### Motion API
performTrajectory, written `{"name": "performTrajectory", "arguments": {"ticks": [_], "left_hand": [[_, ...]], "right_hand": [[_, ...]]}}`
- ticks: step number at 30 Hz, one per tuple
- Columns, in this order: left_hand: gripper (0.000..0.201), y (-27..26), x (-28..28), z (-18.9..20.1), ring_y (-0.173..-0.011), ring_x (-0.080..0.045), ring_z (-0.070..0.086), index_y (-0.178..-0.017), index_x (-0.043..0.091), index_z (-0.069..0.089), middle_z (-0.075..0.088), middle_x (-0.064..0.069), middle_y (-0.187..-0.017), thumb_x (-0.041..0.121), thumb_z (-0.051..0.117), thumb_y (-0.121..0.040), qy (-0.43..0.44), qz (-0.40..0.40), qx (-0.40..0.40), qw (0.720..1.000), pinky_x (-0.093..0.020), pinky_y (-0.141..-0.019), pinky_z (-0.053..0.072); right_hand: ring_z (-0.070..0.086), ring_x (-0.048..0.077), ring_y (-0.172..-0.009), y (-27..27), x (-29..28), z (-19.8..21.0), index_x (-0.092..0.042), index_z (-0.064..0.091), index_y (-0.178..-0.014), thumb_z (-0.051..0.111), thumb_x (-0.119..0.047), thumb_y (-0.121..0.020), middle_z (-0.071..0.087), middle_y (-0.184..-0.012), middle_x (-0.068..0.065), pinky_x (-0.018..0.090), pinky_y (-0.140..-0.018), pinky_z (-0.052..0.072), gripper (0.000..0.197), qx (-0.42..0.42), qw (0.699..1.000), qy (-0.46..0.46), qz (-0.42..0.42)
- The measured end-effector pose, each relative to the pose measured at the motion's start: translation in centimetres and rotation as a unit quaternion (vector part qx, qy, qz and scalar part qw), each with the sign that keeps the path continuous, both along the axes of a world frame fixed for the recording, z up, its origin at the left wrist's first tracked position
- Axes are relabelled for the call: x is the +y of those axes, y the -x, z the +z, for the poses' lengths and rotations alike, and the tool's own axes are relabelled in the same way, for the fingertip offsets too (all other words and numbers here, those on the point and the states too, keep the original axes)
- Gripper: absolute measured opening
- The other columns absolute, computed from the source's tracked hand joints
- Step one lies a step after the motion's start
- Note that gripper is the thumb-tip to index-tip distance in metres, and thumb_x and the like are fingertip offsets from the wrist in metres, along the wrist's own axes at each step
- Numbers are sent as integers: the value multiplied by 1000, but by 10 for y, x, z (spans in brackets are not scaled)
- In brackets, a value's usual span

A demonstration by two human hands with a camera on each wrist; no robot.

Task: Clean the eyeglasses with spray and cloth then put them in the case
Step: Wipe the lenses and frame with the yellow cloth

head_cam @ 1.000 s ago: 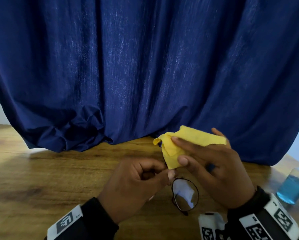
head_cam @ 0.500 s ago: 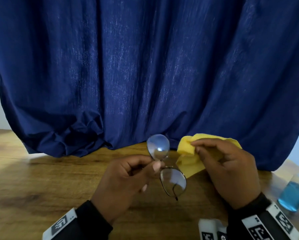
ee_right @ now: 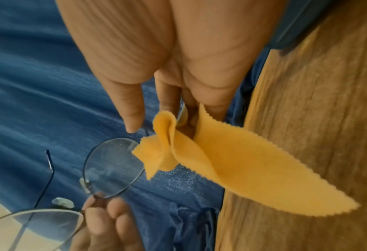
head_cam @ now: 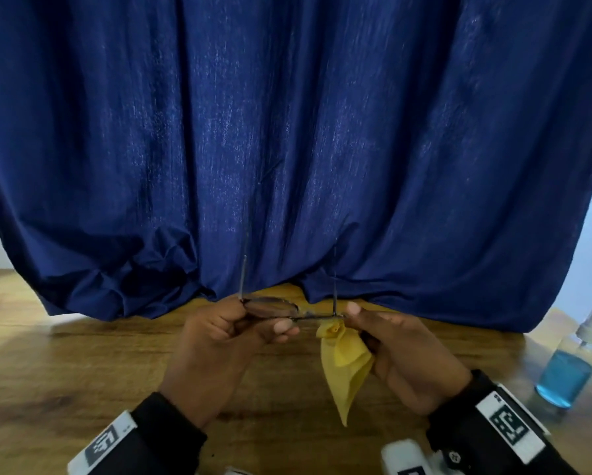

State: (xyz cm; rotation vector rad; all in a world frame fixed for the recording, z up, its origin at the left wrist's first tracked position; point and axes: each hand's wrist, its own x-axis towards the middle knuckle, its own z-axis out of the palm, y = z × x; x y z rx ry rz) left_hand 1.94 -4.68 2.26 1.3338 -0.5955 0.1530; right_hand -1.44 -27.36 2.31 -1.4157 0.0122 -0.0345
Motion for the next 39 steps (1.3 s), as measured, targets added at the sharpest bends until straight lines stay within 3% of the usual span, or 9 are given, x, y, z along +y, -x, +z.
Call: {"name": "performTrajectory", "arguments": {"ticks": [2,7,10,14,19,25,32,37,39], "left_hand": [[11,0,-1,-1,-77,-16,77,-81,0,79,80,-7,-84,2,75,-70,-25,3,-23,999,-20,-68,62],[18,-2,-4,-7,-78,-23,78,-90,-1,79,79,-16,-85,-4,74,-73,-58,-31,8,998,-24,-69,63],[28,-7,-4,-12,-80,-28,78,-100,-5,75,78,-23,-91,0,71,-73,-52,-90,77,992,-25,-68,63],[26,-4,1,-17,-86,-24,77,-109,-2,73,77,-22,-101,2,63,-86,-69,-130,160,976,-27,-74,64],[27,-16,-3,-17,-77,-17,75,-95,8,81,79,-14,-87,26,79,-76,-144,-184,235,943,-25,-66,62],[34,-3,-6,-19,-81,-15,72,-96,10,81,80,-9,-92,38,64,-87,-191,-194,224,936,-24,-66,57],[33,2,-6,-15,-95,-17,73,-99,12,82,81,-6,-103,36,64,-85,-216,-189,201,936,-32,-86,54],[34,5,-3,-14,-110,-40,67,-98,16,82,79,-11,-106,41,71,-79,-248,-199,163,934,-40,-90,51],[28,6,-4,-15,-107,-36,70,-97,15,83,80,-7,-104,36,73,-80,-264,-202,156,930,-34,-84,53]], "right_hand": [[68,27,-86,0,0,-3,12,69,-104,67,-28,-86,72,-97,22,39,-84,54,44,-15,1000,-12,13],[67,24,-83,-5,-5,-8,1,75,-95,77,-31,-70,74,-93,17,37,-79,55,41,-84,995,25,-45],[70,21,-85,-6,-10,-8,-10,79,-87,75,-31,-76,77,-91,10,39,-82,55,24,-177,969,145,-91],[71,10,-85,-1,-11,-1,-9,78,-89,71,-28,-78,76,-92,0,16,-76,53,22,-263,931,226,-115],[70,4,-86,-3,-16,-1,-15,77,-90,68,-28,-80,76,-95,-5,14,-78,52,19,-289,916,255,-111],[70,6,-85,-5,-11,-6,-19,77,-88,70,-22,-81,76,-92,-5,17,-77,53,10,-305,917,249,-70],[71,13,-88,-9,-10,-10,-25,77,-88,70,-24,-81,77,-90,-11,23,-80,56,10,-307,914,257,-61],[70,1,-85,-5,-7,-6,-19,77,-88,70,-19,-80,77,-86,-17,14,-77,53,11,-324,907,259,-65],[69,-2,-85,-4,-5,-7,-17,77,-89,71,-19,-78,76,-84,-18,11,-77,51,12,-331,902,268,-70]]}}
